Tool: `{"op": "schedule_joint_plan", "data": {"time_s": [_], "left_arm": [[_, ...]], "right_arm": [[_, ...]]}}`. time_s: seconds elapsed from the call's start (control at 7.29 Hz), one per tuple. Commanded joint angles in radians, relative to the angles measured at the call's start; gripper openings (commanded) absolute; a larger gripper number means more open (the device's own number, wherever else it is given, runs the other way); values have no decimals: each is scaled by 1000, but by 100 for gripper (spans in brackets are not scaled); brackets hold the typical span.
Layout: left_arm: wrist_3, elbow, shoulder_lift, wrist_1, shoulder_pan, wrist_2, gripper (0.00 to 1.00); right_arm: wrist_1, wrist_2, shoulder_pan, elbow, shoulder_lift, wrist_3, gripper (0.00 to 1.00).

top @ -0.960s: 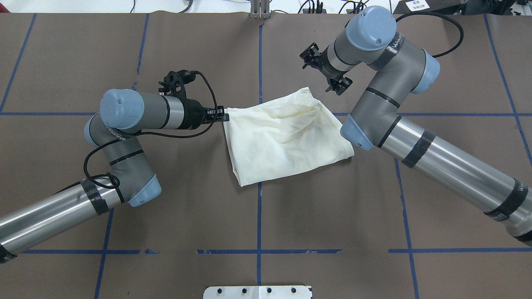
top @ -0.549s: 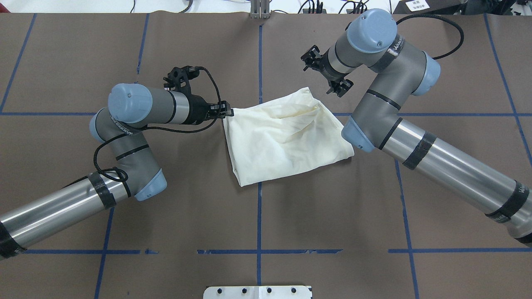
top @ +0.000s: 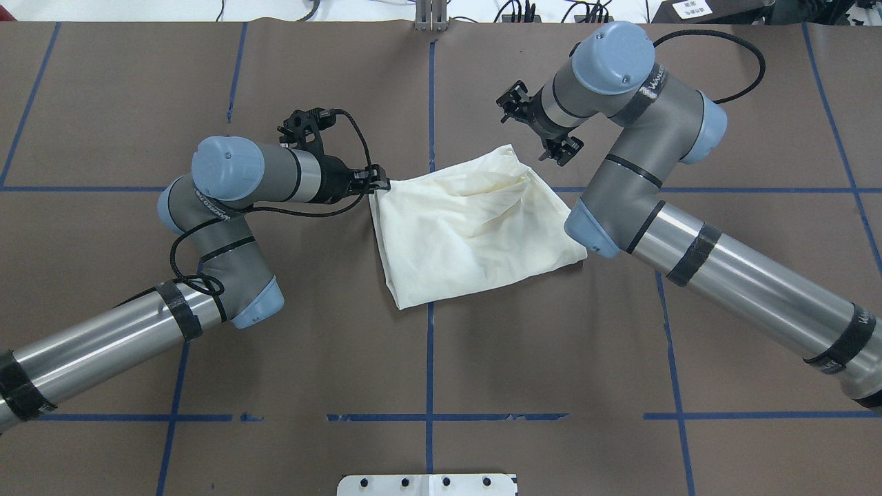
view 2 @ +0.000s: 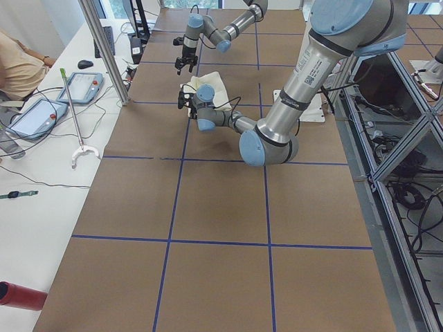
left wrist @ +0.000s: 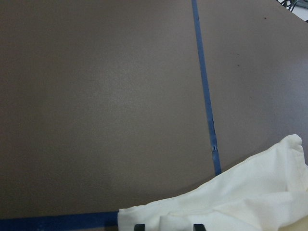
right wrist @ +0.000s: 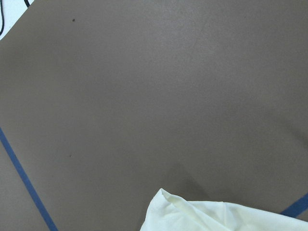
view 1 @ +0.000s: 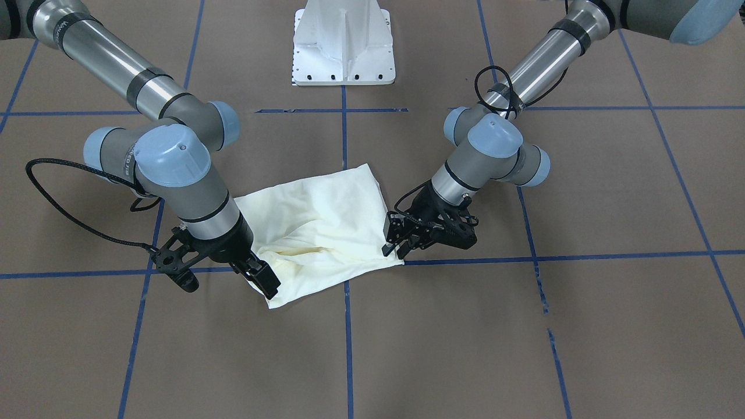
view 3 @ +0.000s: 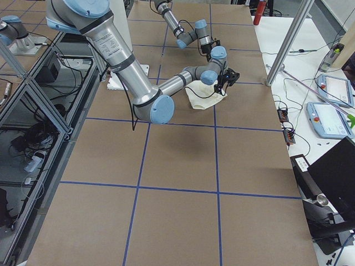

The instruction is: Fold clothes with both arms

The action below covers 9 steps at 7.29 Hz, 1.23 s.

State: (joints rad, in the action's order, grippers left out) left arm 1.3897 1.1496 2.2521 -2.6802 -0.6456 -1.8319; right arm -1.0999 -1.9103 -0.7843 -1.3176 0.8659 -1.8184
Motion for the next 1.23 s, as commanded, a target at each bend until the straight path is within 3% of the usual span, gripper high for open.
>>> {"op": "schedule_joint_plan", "data": {"time_s": [0.0,1.1], "left_arm": [[0,-10,15,-1,1,0,0],[-8,-10,3,0,-54,-6,0]], "right_arm": [[0,1,8,0,1,-1,100],[2,1,10,0,7,1,100]]}}
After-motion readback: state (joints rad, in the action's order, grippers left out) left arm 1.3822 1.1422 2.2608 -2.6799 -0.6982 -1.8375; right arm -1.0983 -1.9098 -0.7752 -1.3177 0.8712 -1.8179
